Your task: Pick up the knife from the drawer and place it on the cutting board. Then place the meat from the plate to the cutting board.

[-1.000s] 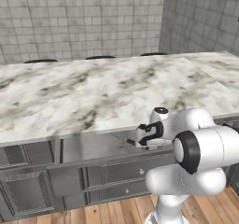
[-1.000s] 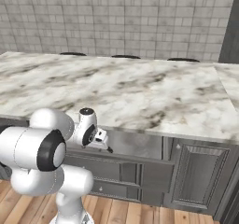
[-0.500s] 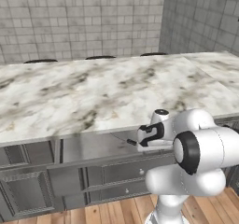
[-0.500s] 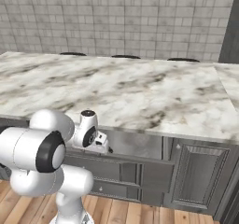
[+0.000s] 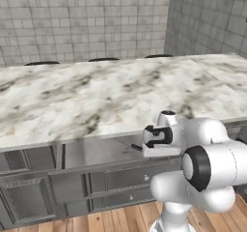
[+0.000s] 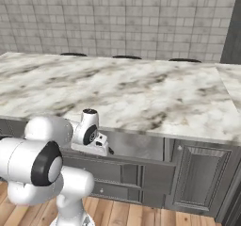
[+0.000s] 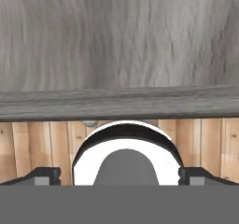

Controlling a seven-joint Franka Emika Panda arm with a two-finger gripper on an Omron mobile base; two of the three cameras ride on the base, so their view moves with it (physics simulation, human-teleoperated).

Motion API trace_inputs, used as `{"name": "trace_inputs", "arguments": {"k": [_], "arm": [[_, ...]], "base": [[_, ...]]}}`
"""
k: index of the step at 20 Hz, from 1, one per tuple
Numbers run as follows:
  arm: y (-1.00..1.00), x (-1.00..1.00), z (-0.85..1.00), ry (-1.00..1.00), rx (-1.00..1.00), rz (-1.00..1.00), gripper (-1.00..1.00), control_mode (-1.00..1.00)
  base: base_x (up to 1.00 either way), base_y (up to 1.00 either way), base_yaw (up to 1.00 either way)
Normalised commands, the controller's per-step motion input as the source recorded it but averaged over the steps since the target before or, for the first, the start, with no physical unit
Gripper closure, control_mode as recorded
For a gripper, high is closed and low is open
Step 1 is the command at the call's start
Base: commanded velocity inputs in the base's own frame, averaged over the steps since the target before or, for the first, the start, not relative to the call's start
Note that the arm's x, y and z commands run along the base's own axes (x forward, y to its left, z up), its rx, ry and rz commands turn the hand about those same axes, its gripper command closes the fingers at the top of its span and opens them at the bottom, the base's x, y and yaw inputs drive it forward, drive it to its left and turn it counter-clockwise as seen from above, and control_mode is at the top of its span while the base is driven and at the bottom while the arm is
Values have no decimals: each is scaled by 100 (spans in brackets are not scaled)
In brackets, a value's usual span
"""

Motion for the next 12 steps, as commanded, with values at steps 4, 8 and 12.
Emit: {"name": "trace_inputs", "arguments": {"k": [4, 8, 12], "arm": [[0, 6, 70, -14, 0, 0, -100, -100], [0, 27, 39, -4, 0, 0, -100, -100], [0, 54, -4, 7, 0, 0, -100, -100]], "base": [[0, 0, 0], [0, 0, 0], [0, 0, 0]]}}
